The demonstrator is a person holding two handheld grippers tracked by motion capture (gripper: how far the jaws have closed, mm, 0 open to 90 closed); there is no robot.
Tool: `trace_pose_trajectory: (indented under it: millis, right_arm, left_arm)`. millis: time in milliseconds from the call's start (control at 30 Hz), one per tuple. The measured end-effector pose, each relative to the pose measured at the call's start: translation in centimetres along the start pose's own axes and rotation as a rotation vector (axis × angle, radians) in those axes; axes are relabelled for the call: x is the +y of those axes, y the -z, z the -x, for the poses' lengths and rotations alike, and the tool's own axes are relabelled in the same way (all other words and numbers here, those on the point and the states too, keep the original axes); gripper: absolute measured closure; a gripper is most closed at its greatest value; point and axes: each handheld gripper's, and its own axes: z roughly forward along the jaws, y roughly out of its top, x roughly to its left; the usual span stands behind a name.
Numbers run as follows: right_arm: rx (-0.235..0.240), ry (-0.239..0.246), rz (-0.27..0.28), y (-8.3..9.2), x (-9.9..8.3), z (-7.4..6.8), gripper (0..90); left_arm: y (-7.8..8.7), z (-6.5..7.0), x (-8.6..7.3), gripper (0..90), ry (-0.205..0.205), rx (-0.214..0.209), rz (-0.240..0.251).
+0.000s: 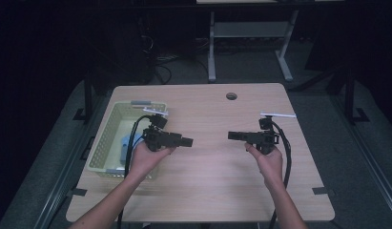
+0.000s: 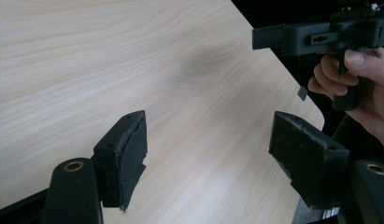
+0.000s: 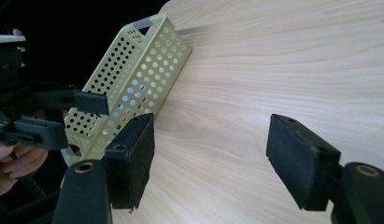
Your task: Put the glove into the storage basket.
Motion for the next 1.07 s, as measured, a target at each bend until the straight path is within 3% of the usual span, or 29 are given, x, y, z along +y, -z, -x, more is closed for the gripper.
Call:
trace_pose_trajectory:
  millis: [600, 700, 1067]
  right_arm:
    - [-0.056, -0.029, 0.001, 2.6, -1.7, 2.6, 31.7]
    - [-0.063, -0.04, -0.005, 2.8, -2.1, 3.0, 31.5]
    - [-0.059, -0.064, -0.01, 3.4, -3.5, 4.2, 30.6]
  left_arm:
    - [-3.6, 2.4, -1.4, 27.4, -0.046, -0.044, -0.04]
    - [-4.1, 2.6, -1.7, 27.4, -0.036, -0.054, -0.042]
    - [-6.0, 3.6, -3.3, 27.5, -0.06, -0.078, -0.067]
